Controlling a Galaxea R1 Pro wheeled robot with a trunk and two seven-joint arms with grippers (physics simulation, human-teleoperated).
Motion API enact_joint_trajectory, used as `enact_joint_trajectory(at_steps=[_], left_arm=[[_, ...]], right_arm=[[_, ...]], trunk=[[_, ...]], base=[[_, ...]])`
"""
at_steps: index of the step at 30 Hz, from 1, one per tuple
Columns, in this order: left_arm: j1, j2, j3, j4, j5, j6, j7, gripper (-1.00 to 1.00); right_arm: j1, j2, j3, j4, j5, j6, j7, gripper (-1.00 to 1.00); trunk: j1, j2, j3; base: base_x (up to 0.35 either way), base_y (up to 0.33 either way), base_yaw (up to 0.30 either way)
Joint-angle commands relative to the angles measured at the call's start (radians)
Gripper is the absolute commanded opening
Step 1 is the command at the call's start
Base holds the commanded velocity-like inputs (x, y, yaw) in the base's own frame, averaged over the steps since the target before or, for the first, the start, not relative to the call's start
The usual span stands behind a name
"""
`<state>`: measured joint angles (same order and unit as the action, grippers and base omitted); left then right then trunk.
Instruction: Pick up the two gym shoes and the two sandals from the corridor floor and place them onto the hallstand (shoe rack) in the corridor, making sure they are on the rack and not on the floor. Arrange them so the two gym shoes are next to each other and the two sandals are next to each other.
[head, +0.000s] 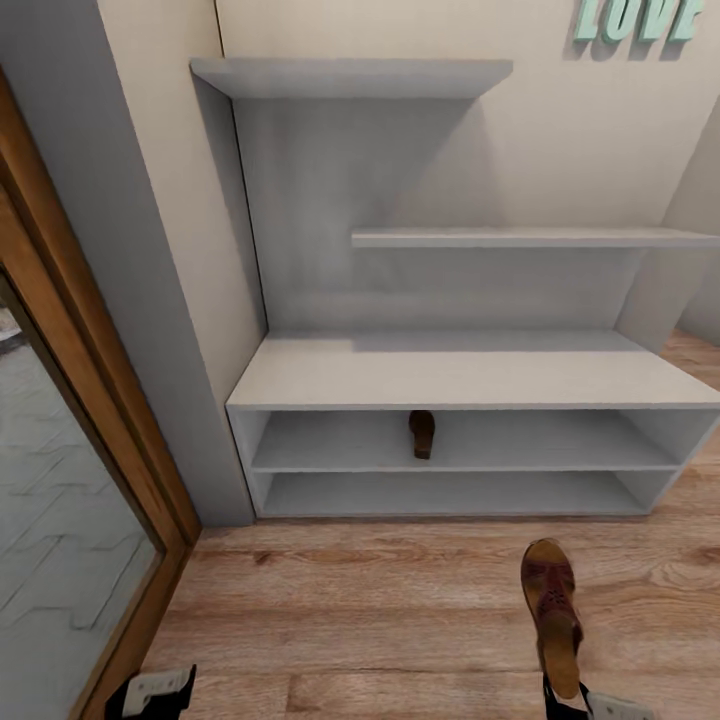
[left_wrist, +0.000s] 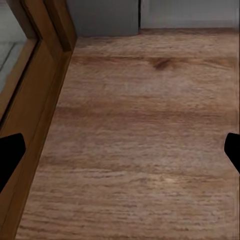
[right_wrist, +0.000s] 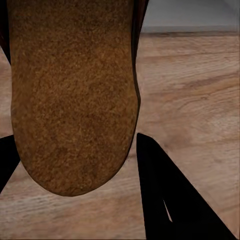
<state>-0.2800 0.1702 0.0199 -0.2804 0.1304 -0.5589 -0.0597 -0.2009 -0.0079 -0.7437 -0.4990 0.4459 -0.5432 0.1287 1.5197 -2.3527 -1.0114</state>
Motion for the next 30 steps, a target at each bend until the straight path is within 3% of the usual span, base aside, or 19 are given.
enact_joint_trajectory(at_steps=[1,4,6,7,10,11,12,17,22,30], left_arm=[[0.003,0.0,0.002,0.001,0.008,-0.014,-0.017,1.0],[0.028,0.004,0.005,-0.002,0.011,-0.048,-0.07,1.0],[0.04,0.005,0.006,-0.005,0.011,-0.054,-0.086,1.0],[0.049,0.006,0.007,-0.008,0.011,-0.059,-0.097,1.0],[0.057,0.008,0.008,-0.01,0.011,-0.065,-0.107,1.0],[0.059,0.009,0.008,-0.01,0.011,-0.067,-0.109,1.0],[0.062,0.01,0.008,-0.01,0.011,-0.069,-0.111,1.0],[0.065,0.008,0.009,-0.012,0.012,-0.073,-0.115,1.0],[0.066,0.006,0.009,-0.012,0.012,-0.074,-0.116,1.0],[0.066,0.004,0.008,-0.01,0.011,-0.074,-0.117,1.0]], right_arm=[[-0.001,0.014,-0.008,0.0,-0.004,0.002,0.01,-1.0],[-0.007,0.085,0.0,-0.009,-0.001,0.048,-0.031,-1.0],[-0.014,0.113,0.004,-0.017,0.001,0.079,-0.068,-1.0],[-0.026,0.141,0.02,-0.023,0.007,0.115,-0.112,-1.0],[-0.052,0.18,0.076,-0.029,0.025,0.176,-0.184,-1.0],[-0.062,0.182,0.102,-0.03,0.031,0.197,-0.209,-1.0],[-0.083,0.182,0.162,-0.032,0.039,0.24,-0.259,-1.0],[-0.158,0.182,0.316,-0.035,0.045,0.361,-0.387,-1.0],[-0.258,0.182,0.373,-0.03,0.013,0.45,-0.45,-1.0],[-0.355,0.182,0.389,-0.026,-0.086,0.479,-0.468,-1.0]], trunk=[[0.0,0.0,-0.001],[0.0,0.0,-0.001],[0.0,0.0,-0.001],[0.0,0.0,-0.001],[0.0,0.0,-0.001],[0.0,0.0,-0.001],[0.0,0.0,-0.001],[0.0,0.0,-0.001],[0.0,0.0,-0.001],[0.0,0.0,-0.001]], base=[[0.0,0.0,0.0],[0.0,0.0,0.0],[0.0,0.0,0.0],[0.0,0.0,0.0],[0.0,0.0,0.0],[0.0,0.0,0.0],[0.0,0.0,0.0],[0.0,0.0,0.0],[0.0,0.0,0.0],[0.0,0.0,0.0]])
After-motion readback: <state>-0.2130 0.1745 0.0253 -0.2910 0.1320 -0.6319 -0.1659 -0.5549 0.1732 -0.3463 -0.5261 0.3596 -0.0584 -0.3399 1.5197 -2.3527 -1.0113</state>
